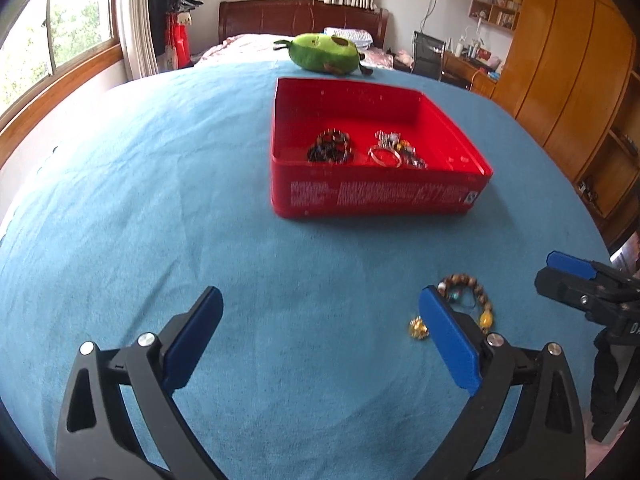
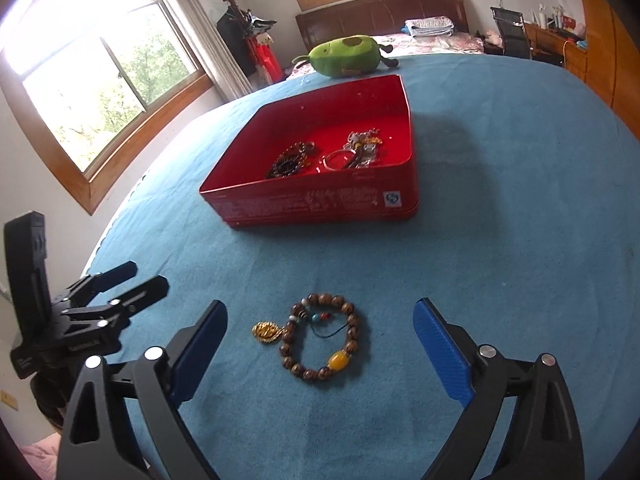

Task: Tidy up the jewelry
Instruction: 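Move both open tools back toward the brown wooden bead bracelet and gold pendant, then grasp the gold pendant with the left tool while the right tool grasps the wooden bead bracelet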

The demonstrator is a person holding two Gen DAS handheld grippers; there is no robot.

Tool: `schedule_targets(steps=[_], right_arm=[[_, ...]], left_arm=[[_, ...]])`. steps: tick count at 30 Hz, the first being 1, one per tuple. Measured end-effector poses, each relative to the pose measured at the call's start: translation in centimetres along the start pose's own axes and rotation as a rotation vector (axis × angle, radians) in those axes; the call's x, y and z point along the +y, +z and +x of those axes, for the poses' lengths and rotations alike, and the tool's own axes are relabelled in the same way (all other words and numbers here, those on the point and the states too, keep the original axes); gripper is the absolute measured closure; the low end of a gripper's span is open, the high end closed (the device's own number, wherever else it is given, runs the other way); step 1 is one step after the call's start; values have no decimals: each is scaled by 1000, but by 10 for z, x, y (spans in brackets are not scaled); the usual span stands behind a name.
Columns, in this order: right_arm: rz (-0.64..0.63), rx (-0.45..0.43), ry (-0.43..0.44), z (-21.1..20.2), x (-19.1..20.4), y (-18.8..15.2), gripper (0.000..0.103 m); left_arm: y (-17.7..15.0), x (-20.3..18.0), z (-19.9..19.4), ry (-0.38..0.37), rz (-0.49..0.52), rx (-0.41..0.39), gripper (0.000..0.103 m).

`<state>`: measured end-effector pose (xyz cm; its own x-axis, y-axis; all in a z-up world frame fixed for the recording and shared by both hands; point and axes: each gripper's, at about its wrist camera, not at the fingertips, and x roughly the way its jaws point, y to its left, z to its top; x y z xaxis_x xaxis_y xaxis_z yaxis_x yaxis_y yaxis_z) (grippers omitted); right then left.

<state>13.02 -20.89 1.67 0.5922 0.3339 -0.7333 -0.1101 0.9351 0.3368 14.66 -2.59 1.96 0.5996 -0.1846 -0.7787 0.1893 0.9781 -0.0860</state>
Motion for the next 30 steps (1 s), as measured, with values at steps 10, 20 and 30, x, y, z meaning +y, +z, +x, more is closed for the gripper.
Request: schedule_targets(steps=[10,20,30], right_arm=[[-80,169,31,33,21,-31,56],[50,192,-22,41,-5,-30,56],[21,199,-107,67,-5,-23,82]], left_arm=[[-22,2,13,11,-17,77,5],[-32,-8,18,-5,-5,98,5],[-30,-13,21,-15,-5,108,5]])
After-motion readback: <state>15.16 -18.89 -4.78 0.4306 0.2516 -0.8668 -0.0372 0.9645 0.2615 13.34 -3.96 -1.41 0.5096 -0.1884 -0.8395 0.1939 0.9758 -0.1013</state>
